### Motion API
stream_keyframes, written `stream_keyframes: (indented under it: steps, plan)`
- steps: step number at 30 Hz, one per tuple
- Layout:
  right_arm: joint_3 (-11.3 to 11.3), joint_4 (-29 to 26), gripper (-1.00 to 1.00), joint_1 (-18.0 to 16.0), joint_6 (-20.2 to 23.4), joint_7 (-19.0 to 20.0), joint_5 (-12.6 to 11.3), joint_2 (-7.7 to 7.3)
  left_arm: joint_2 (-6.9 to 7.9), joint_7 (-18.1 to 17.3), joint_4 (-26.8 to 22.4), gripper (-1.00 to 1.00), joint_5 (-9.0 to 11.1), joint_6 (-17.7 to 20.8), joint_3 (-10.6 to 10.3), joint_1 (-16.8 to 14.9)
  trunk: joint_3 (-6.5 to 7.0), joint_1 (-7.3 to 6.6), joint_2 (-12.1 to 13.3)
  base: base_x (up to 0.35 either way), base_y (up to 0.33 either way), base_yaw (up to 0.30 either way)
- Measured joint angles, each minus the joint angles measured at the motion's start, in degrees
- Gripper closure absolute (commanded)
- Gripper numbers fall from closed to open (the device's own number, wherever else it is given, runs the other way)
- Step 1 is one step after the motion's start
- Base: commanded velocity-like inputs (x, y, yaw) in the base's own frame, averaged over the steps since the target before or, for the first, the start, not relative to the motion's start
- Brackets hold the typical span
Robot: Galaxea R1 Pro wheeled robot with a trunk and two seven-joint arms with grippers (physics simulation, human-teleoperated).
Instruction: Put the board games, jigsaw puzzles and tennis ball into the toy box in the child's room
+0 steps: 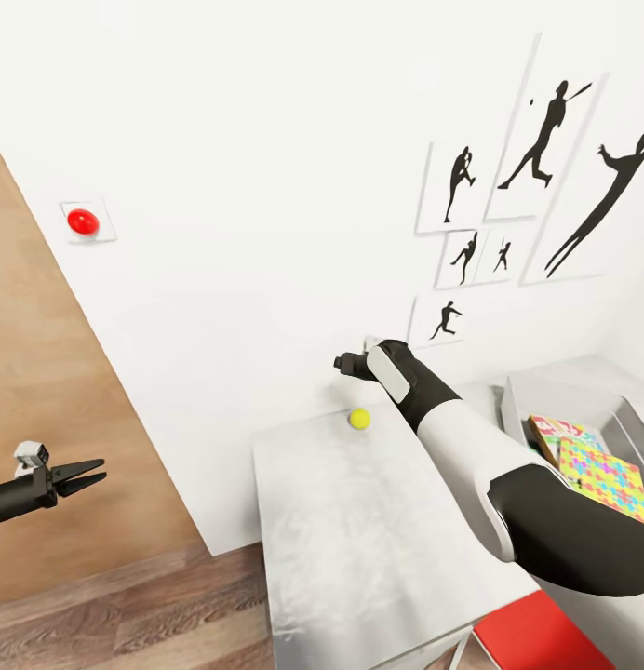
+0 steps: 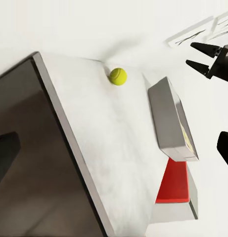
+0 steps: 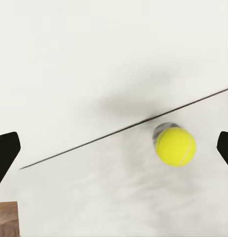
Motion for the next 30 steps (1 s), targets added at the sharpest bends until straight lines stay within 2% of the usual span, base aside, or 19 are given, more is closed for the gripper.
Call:
stream_keyframes:
  steps: [30]
  plan:
    - [0.03, 0.0, -1.0, 0.02, -0.05, -0.03, -0.07, 0.0, 0.0, 0.0, 0.0, -1.0, 0.0, 0.0, 0.01, 0.0, 0.03, 0.0, 0.0, 0.001, 0.0, -0.002]
